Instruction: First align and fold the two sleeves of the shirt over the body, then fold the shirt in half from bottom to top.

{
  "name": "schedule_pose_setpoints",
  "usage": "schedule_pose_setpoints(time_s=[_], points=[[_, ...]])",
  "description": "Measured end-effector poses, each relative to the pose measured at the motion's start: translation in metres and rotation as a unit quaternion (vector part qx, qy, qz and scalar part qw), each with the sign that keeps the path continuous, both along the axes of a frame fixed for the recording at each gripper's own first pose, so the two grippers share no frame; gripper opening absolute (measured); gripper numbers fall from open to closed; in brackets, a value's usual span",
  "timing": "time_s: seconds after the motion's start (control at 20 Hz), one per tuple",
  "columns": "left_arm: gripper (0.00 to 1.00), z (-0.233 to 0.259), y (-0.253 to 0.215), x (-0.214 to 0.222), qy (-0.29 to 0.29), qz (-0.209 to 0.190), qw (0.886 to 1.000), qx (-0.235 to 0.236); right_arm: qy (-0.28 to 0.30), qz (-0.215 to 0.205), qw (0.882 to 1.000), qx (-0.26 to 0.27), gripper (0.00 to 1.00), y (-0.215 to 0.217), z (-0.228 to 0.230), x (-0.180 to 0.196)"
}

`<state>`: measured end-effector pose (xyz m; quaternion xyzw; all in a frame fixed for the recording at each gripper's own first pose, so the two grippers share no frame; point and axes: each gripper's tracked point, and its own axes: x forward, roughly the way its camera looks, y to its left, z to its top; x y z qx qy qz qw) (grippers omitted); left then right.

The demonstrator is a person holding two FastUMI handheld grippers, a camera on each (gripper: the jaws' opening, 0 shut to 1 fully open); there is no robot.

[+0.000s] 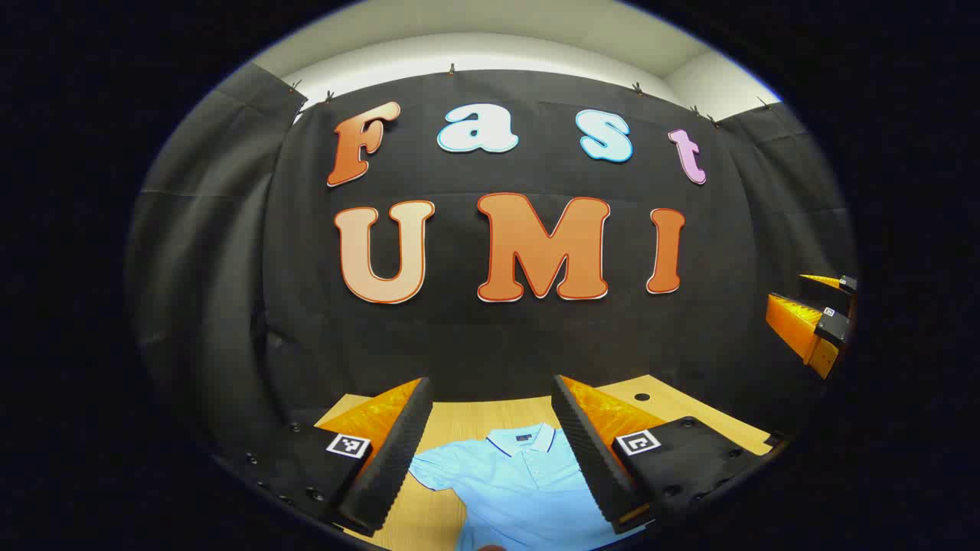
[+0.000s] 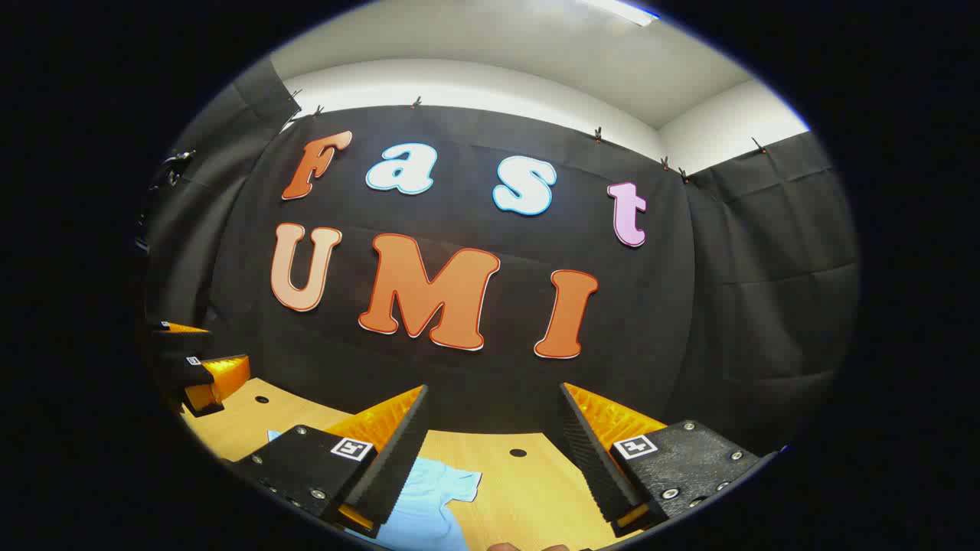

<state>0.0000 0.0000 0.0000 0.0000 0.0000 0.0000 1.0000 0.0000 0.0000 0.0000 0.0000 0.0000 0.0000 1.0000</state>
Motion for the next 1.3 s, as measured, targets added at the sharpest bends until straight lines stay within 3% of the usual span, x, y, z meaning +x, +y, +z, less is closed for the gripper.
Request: schedule_pose_setpoints(time_s=[0.25,0.85,1.05,1.3], points=[[1.00,0.000,-0.018,-0.010,-0.007,-0.018,1.000,0.017,0.030,0.006,1.000,0.002,0.98,-0.004,-0.022,0.001],[1.00,0.009,-0.027,-0.016,-0.017,0.031,0.999,0.021,0.045,0.089,0.995,0.027,0.99,0.019,-0.034,0.027],[1.00,0.020,-0.020,-0.015,-0.036,0.035,0.998,0.032,0.056,0.089,0.994,0.016,0.99,0.024,-0.041,0.035],[1.00,0.023,-0.010,-0.011,-0.049,0.019,0.998,0.034,0.059,0.058,0.997,-0.002,0.98,0.023,-0.043,0.048]])
